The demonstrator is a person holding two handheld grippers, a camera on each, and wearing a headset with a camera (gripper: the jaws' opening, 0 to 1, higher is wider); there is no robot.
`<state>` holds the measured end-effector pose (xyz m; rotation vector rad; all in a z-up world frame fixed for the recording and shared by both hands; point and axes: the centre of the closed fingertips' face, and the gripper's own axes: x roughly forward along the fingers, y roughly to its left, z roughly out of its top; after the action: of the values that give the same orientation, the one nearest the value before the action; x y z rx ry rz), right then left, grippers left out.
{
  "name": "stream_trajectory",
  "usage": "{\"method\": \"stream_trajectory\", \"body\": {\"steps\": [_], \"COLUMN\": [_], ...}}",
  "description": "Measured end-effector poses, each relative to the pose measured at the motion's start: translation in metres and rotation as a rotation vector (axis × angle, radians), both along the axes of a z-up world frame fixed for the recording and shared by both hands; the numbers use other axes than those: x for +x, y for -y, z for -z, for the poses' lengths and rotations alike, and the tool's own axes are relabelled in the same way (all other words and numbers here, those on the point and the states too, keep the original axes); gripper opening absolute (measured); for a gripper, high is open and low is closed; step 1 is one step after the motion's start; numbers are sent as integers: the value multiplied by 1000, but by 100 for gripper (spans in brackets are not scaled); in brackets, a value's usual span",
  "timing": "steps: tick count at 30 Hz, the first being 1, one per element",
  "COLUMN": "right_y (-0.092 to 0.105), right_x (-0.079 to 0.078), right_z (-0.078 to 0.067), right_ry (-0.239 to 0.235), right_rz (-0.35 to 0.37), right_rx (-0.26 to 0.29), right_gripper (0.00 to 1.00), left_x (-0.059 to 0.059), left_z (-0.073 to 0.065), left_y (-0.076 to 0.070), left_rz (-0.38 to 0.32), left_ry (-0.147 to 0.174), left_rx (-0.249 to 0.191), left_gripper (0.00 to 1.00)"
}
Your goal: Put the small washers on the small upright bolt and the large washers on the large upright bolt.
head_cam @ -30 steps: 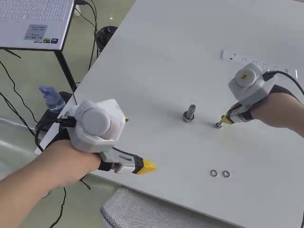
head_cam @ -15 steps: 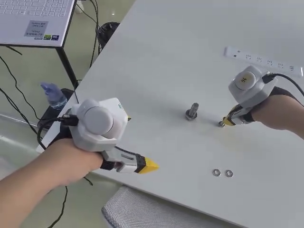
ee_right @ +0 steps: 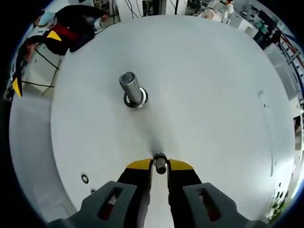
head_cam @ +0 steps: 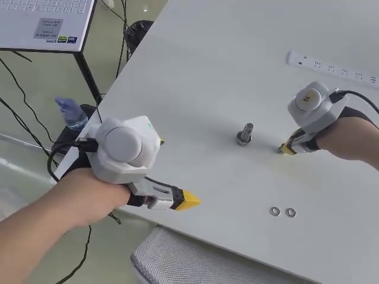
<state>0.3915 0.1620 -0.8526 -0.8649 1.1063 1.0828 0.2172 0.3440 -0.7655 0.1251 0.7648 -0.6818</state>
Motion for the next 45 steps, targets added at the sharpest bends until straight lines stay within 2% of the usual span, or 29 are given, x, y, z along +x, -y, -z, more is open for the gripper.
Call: {"method": "stream_trajectory", "body": {"steps": [9, 29, 40, 45], "right_y": [3, 3, 2, 2], "right_x": [-2, -1, -1, -1], "right_z": [10, 7, 8, 8], "right_ry": [-5, 3, 9, 12], "right_rz": [-2, -16, -12, -18], "right_rx": [-7, -14, -6, -7], "right_gripper": [13, 13, 14, 14], "left_x": [-1, -2, 0, 0], "left_z": [1, 0, -6, -9], "left_y": [-2, -1, 2, 6], "left_rz": [-6, -12, -7, 7], "left_ry": [-4, -1, 37, 70], "left_rx": [0, -3, -16, -32], "left_gripper": [85, 85, 87, 88]}}
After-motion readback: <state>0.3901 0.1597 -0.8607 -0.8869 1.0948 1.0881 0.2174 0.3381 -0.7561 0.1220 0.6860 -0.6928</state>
